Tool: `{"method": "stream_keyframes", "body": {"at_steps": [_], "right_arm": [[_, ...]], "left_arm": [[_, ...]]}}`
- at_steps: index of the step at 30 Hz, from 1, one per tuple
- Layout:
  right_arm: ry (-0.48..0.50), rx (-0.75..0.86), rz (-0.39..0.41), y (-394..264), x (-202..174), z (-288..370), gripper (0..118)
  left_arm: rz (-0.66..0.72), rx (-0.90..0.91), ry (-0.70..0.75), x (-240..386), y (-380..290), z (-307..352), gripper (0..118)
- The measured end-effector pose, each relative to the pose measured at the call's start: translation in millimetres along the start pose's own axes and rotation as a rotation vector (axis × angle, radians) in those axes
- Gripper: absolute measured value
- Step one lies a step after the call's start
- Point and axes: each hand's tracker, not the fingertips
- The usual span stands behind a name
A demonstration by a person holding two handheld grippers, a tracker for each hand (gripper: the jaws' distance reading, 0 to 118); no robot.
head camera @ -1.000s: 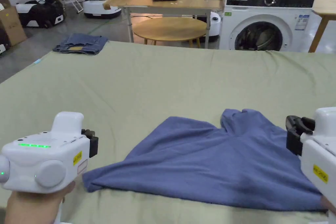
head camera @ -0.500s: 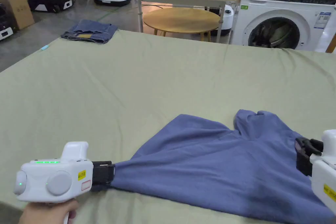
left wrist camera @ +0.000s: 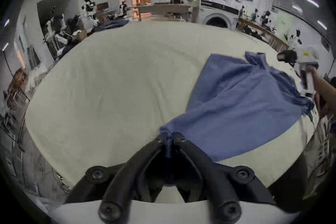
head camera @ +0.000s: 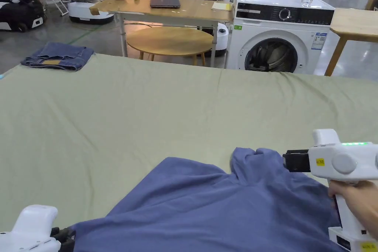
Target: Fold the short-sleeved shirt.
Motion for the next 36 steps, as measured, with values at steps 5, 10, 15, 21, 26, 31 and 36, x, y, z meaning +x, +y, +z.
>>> {"method": "stream_keyframes", "body": {"at_steps": [5, 10, 15, 21, 26, 31, 36], "right_arm": [[-0.035, -0.186, -0.004, -18, -2, -48, 115], [0.005, -0.201, -0.096, -30, -12, -27, 30], [0.085, -0.205, 0.016, -25, -17, 3, 0], [0.099, 0.077, -0.029, 0, -12, 93, 0], [0.060, 0.283, 0.031, 32, -8, 175, 0], [0.009, 0.465, 0.024, 87, 10, 249, 0], [-0.084, 0.610, 0.025, 146, 23, 306, 0]], "left_arm": [[-0.025, 0.003, -0.003, 0, 11, 11, 0], [-0.021, -0.014, -0.013, -10, 10, -6, 0], [-0.036, -0.026, -0.014, -8, 9, -20, 0], [0.000, 0.023, -0.020, -11, 24, -19, 0], [0.030, 0.112, 0.020, -19, 71, -14, 0], [-0.014, 0.242, 0.055, -3, 159, 13, 0], [-0.001, 0.376, 0.085, 13, 254, 52, 0]]}}
